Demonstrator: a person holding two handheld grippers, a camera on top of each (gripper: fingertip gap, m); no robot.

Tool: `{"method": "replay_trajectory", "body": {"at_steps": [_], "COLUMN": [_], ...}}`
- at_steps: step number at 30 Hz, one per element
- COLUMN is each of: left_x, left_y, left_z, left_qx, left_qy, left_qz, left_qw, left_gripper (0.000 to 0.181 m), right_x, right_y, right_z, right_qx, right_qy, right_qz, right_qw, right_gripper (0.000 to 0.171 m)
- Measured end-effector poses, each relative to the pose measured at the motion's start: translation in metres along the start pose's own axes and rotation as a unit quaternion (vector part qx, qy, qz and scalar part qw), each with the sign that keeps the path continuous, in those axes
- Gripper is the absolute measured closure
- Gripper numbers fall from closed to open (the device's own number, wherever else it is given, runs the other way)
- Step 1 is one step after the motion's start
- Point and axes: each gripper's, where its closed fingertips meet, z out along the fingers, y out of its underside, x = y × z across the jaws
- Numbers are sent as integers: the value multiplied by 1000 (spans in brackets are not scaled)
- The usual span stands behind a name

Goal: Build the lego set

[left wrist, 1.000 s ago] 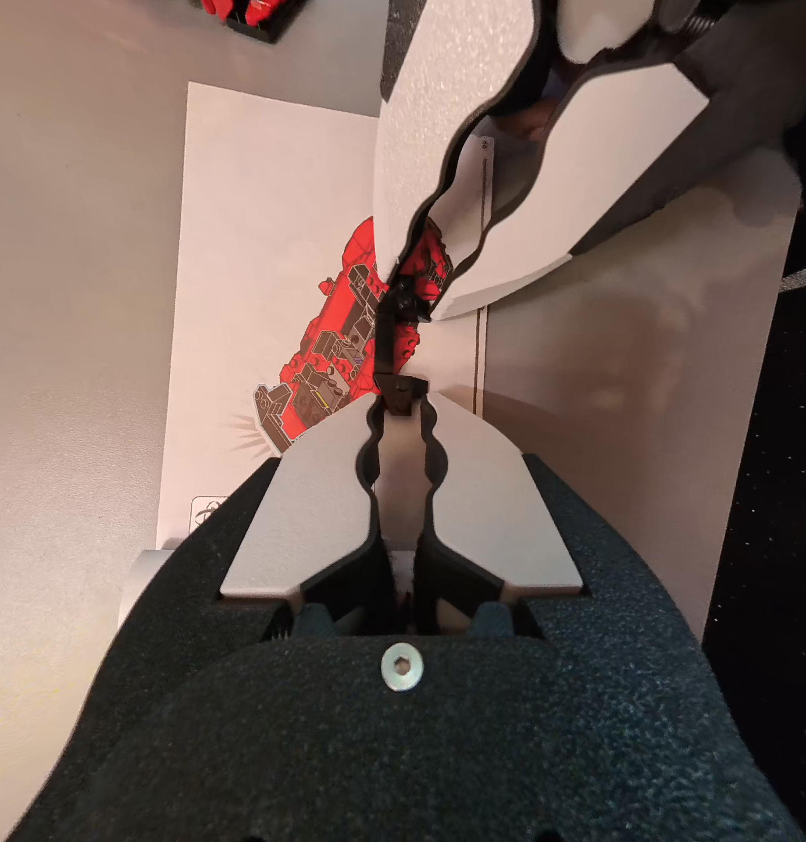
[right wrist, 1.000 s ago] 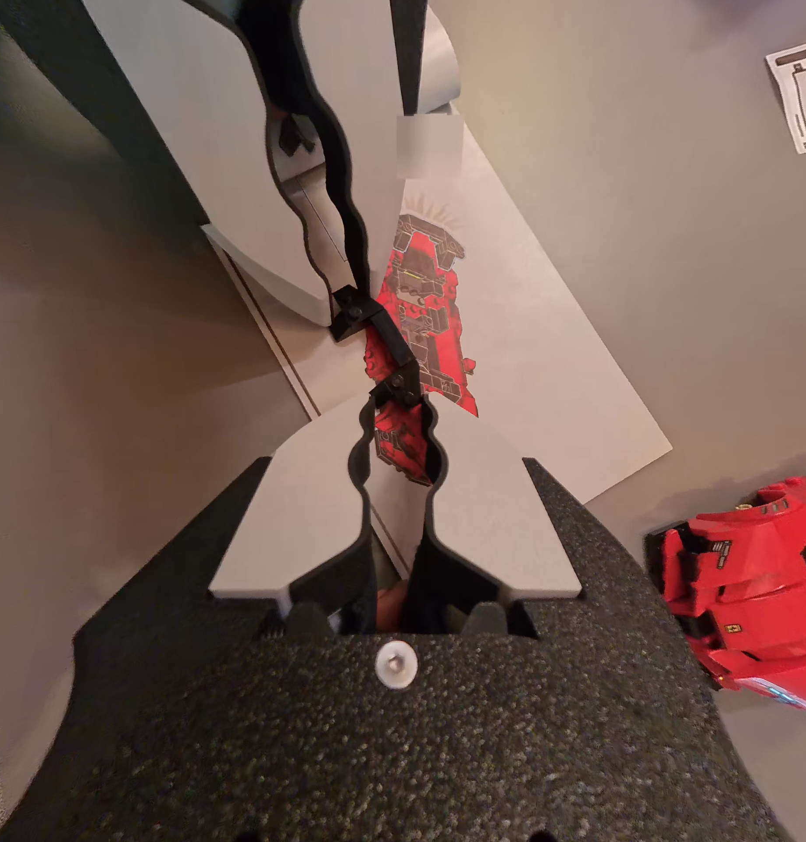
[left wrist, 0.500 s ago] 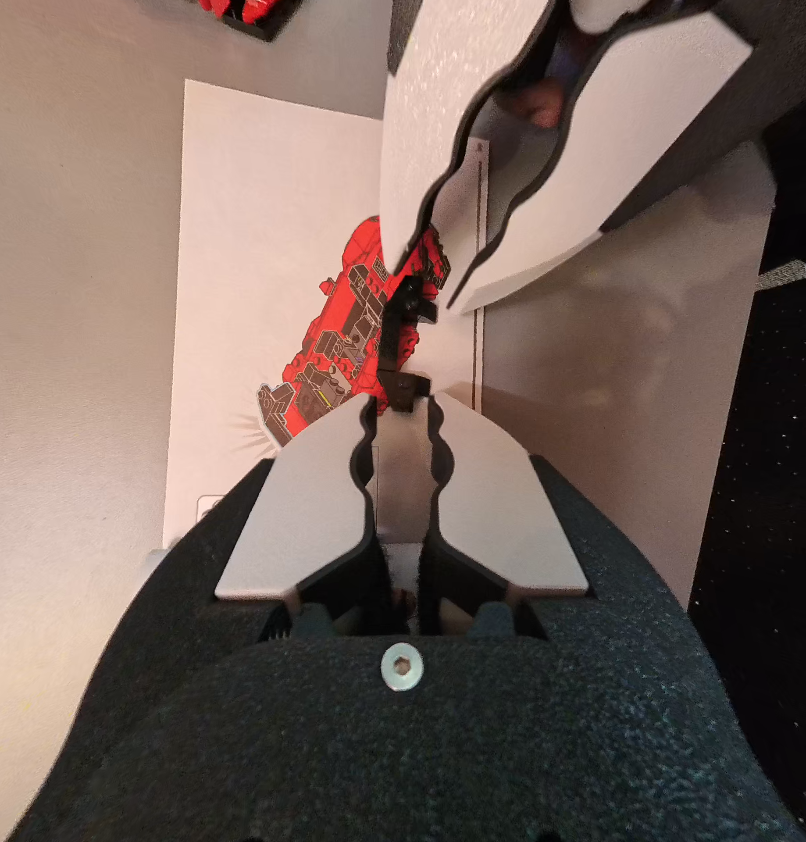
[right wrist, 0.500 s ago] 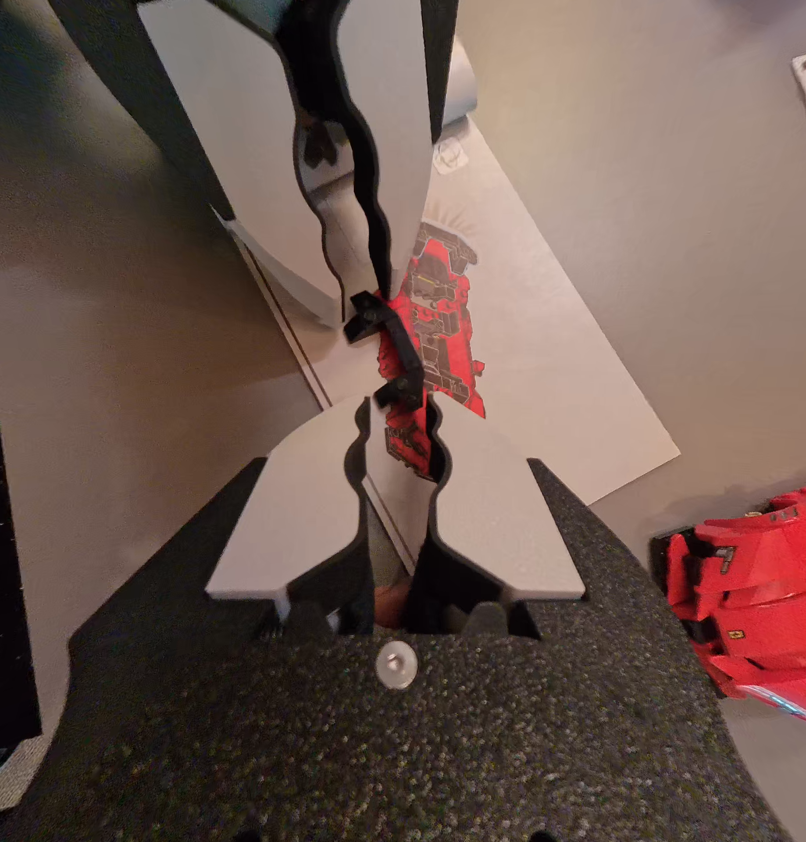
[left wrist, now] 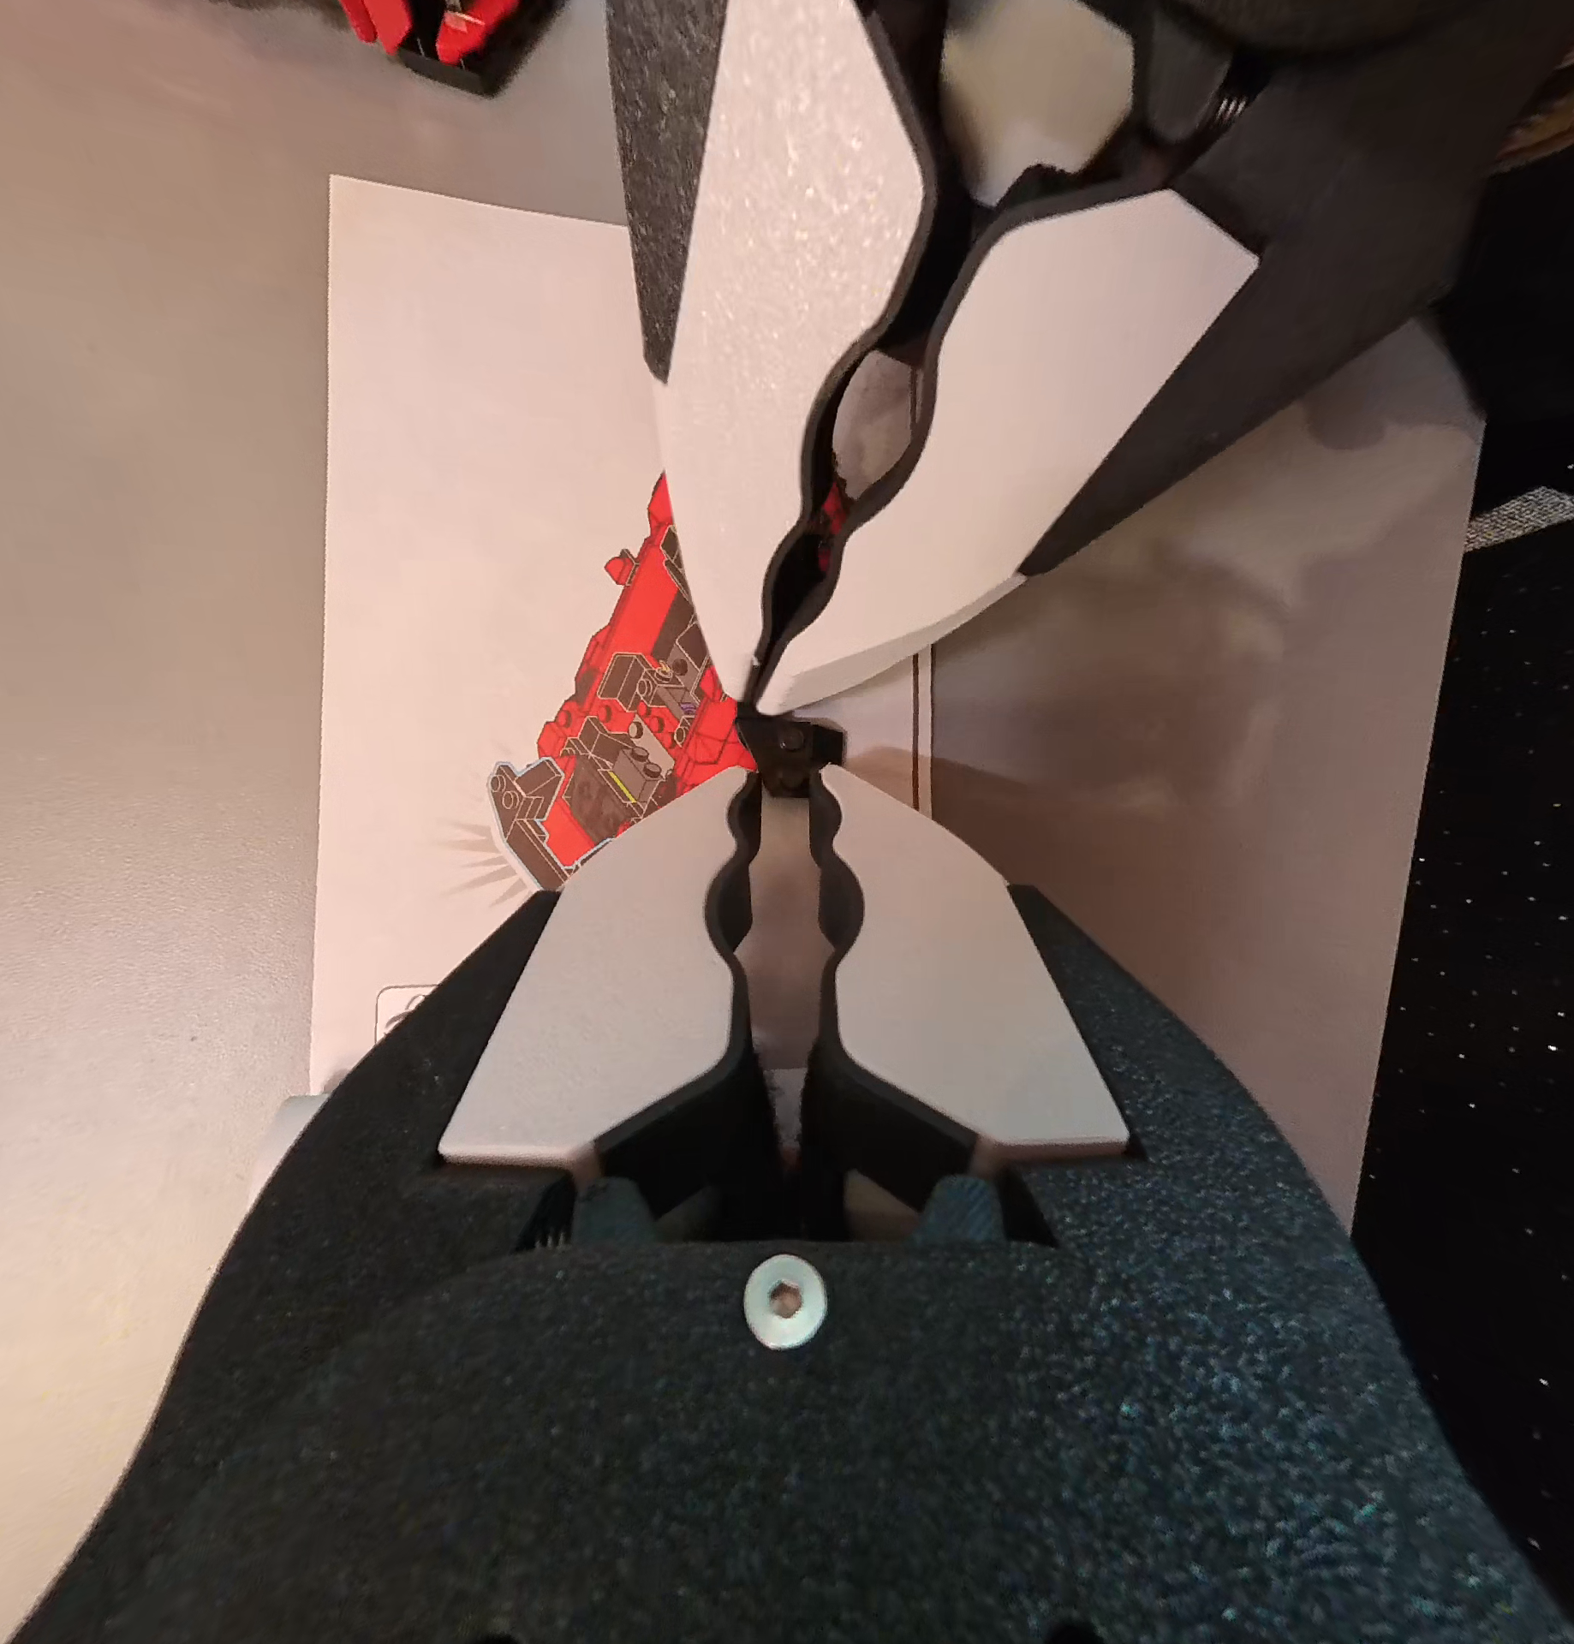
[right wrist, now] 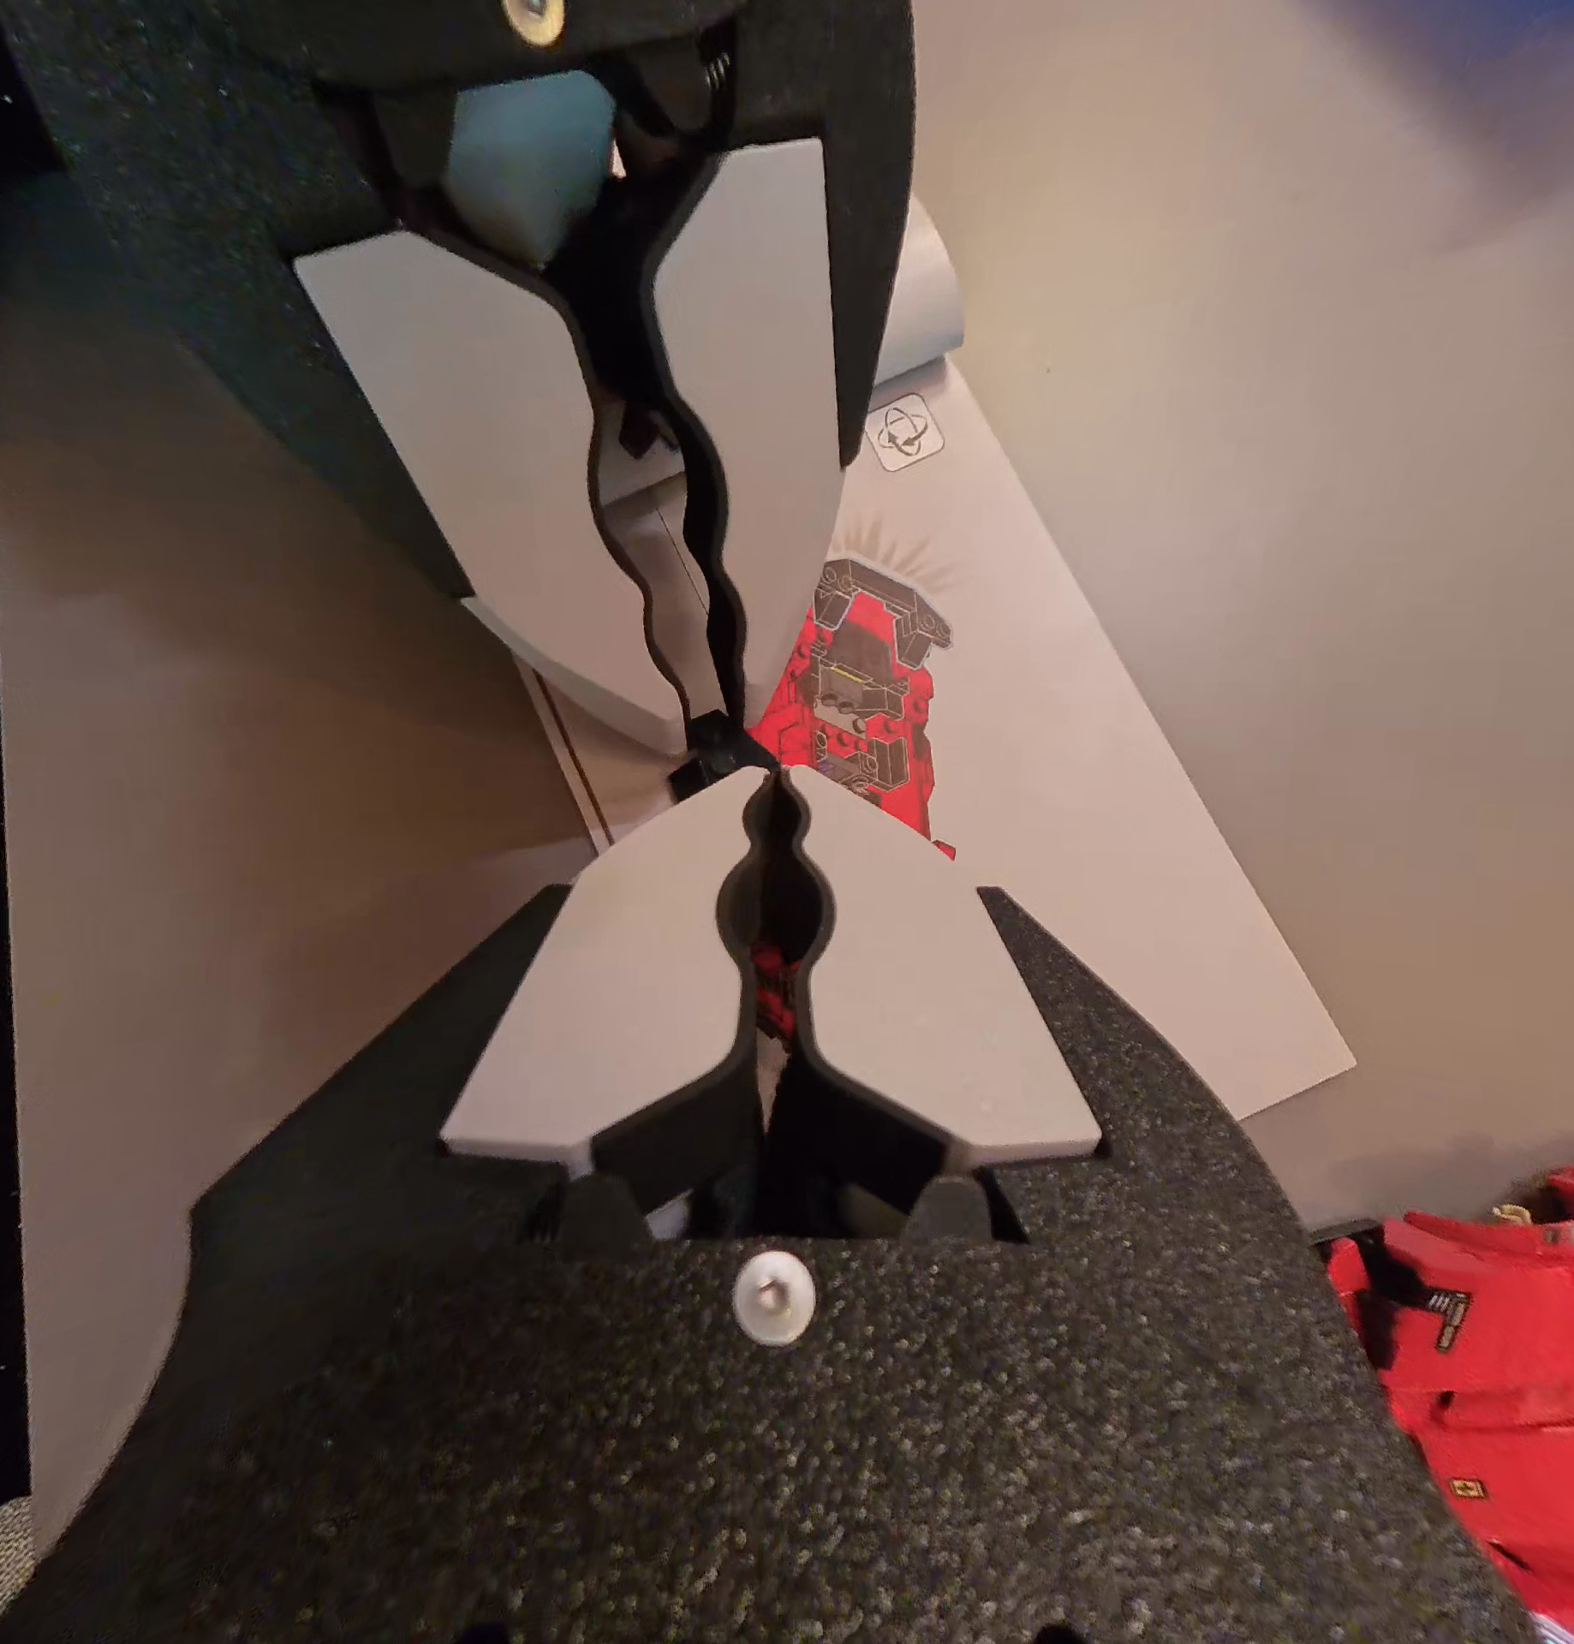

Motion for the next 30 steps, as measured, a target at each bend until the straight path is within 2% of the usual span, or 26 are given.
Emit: {"method": "replay_trajectory", "body": {"at_steps": [8,13,14,15,22,24,30], "left_x": [-1,2,2,2,3,4,5], "left_y": [0,-1,0,1,1,1,3], "left_z": [0,0,0,0,1,2,4], "left_qx": [-4,-1,-3,-5,-1,0,-3], "left_qy": [-6,-7,-10,-11,-19,-22,-15], "left_qz": [8,24,28,31,60,67,64], "left_qw": [1000,1000,1000,999,998,998,998], "left_gripper": [171,171,171,171,171,171,166], "right_x": [-4,0,1,0,-4,-6,-5], "right_y": [0,-4,-2,2,23,25,22], "right_z": [2,-13,-17,-20,-18,-14,-10], "right_qx": [5,47,44,37,1,-10,1], "right_qy": [-12,-9,-10,-15,-31,-32,-19], "right_qz": [-10,3,6,5,12,6,-25], "right_qw": [1000,999,999,999,999,999,1000], "right_gripper": [171,171,153,148,133,133,151]}}
